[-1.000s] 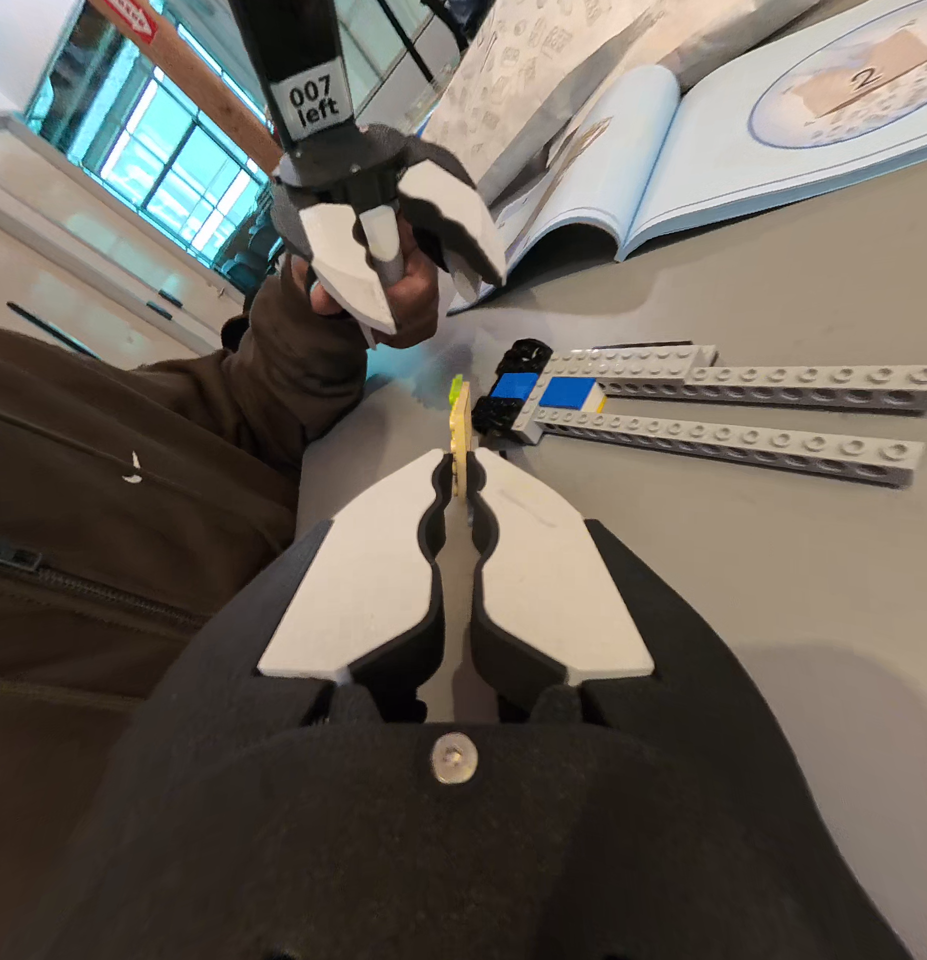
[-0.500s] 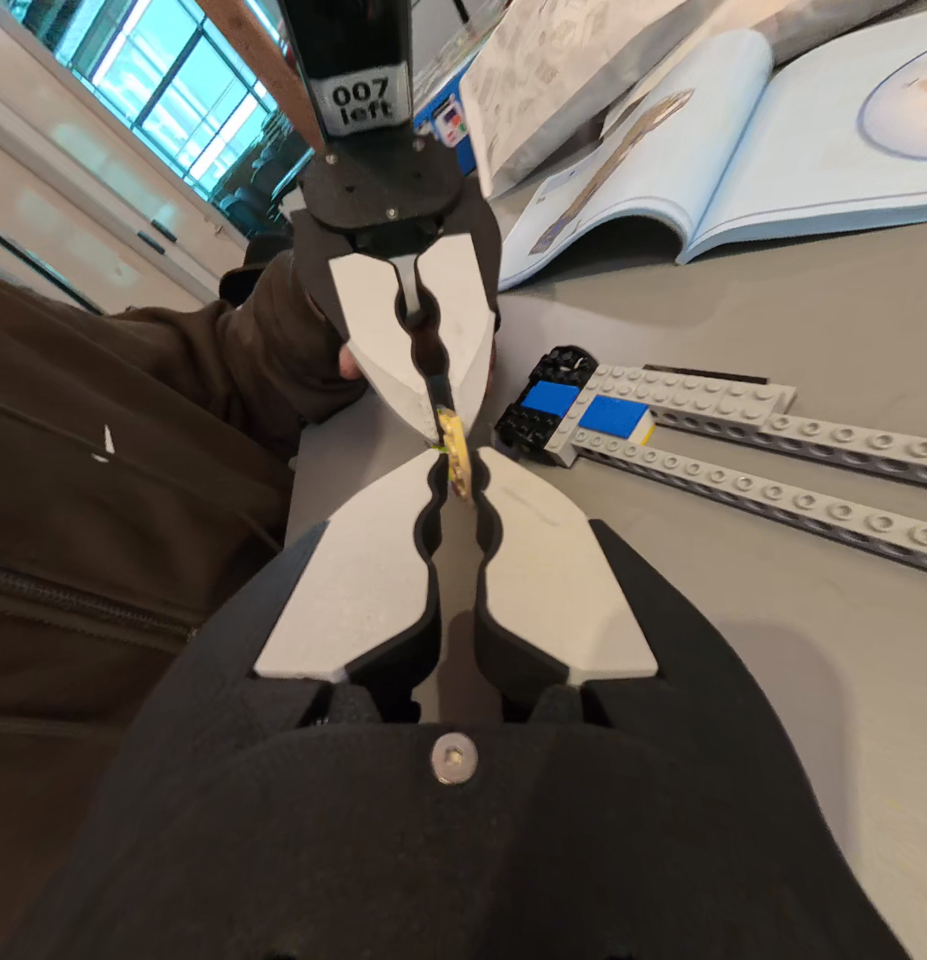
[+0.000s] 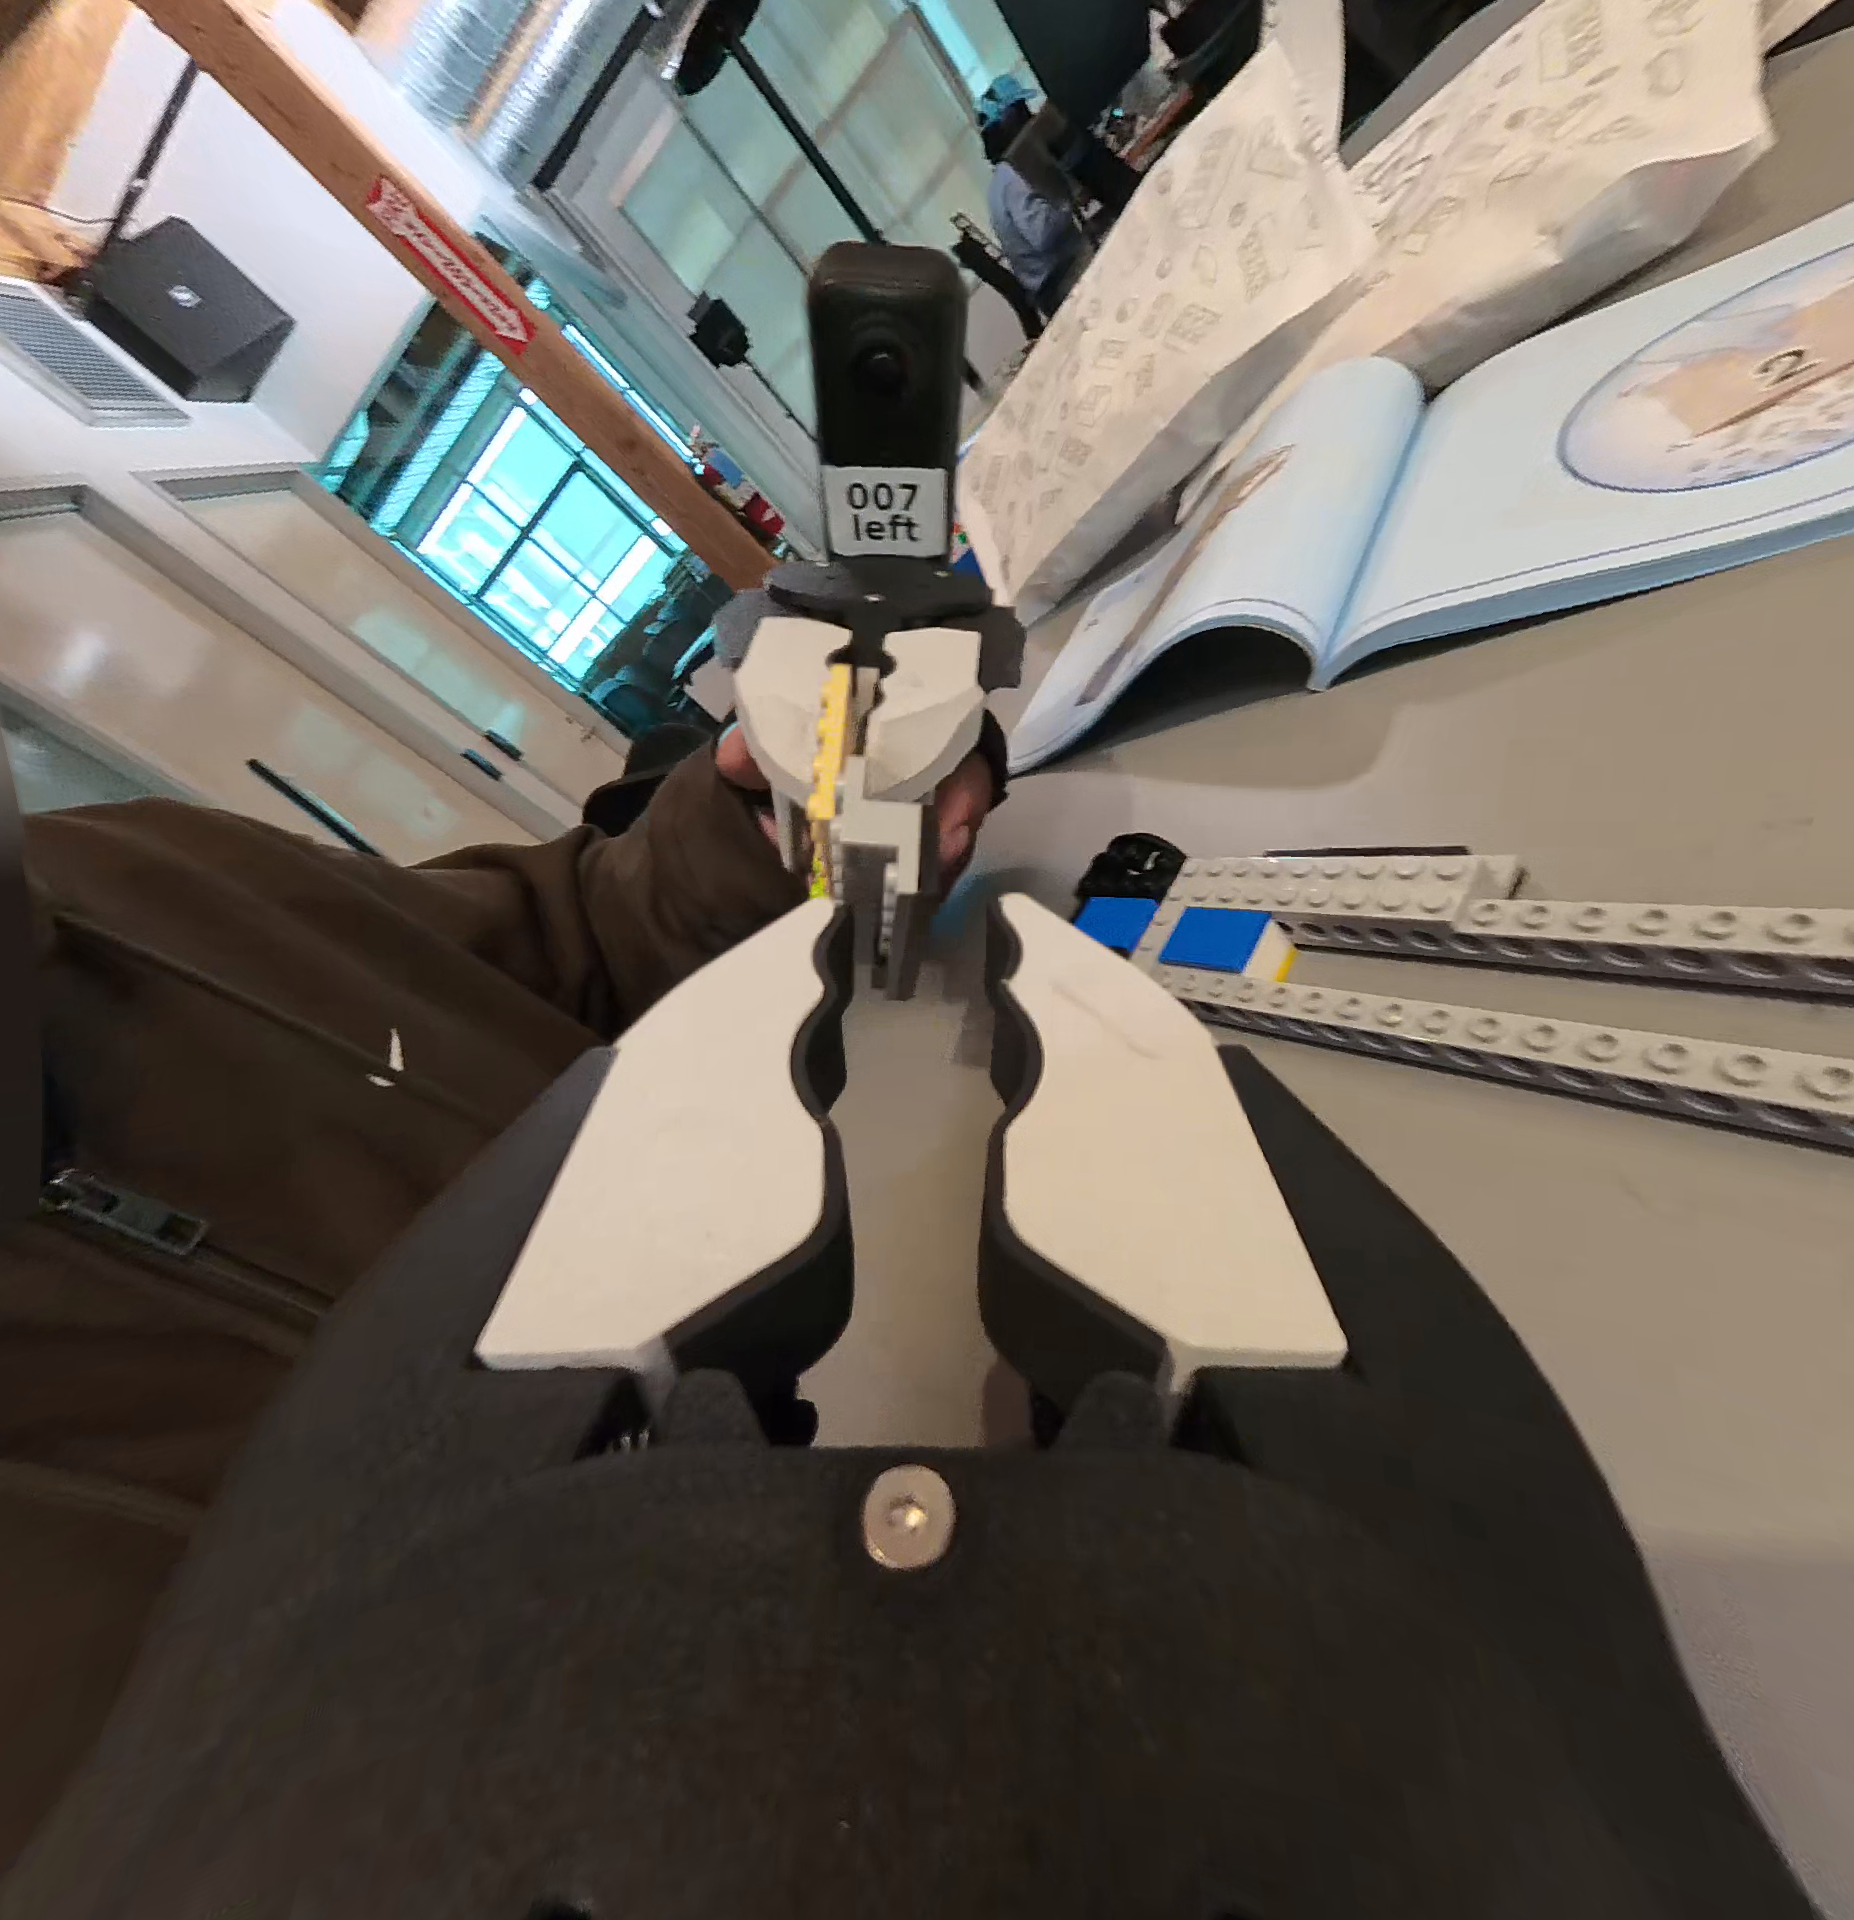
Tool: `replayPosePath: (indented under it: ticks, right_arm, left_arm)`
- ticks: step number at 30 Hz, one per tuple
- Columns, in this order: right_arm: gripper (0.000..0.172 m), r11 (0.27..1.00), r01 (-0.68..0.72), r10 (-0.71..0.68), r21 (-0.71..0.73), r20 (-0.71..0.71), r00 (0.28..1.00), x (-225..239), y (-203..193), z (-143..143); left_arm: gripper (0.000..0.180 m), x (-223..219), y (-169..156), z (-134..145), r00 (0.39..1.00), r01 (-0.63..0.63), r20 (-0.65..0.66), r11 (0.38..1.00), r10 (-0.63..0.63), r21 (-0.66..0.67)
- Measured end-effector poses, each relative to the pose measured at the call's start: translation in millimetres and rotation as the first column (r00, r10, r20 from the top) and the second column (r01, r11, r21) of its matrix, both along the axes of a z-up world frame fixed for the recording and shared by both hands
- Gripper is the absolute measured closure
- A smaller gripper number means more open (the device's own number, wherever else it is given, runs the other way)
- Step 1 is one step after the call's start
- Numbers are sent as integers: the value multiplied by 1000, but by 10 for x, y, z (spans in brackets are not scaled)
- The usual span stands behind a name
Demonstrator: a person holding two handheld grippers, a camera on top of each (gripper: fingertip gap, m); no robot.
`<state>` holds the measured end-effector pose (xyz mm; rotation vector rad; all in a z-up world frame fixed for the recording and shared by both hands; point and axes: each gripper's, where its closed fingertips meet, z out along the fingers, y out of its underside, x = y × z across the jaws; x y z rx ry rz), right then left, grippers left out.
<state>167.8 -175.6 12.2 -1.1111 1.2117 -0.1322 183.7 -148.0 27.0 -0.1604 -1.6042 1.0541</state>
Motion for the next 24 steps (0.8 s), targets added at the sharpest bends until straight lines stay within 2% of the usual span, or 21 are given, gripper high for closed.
replayPosePath:
  ticks: [7, 11, 15, 19, 24]
  right_arm:
    - [148, 997, -27, 23, 66, 63, 998, -6, 96, 111]
    - [152, 995, -26, 21, 92, 61, 998, -8, 91, 111]
    - [152, 989, -67, 56, 130, 90, 994, -57, 117, 159]
    - [153, 969, -119, 101, 216, 90, 991, -95, 144, 178]
    - [152, 939, -143, 134, 312, 53, 990, -101, 161, 158]
  left_arm:
    - [176, -52, -8, 19, 997, 20, -74, 1000, -20, 6]
    - [176, -111, 16, -2, 999, 35, -21, 999, -35, -23]
    - [176, -194, 72, -13, 989, 54, 141, 991, -36, -122]
    - [175, -263, 120, -23, 943, 82, 332, 963, 8, -256]
    - [175, -293, 150, -57, 891, 121, 452, 933, 48, -339]
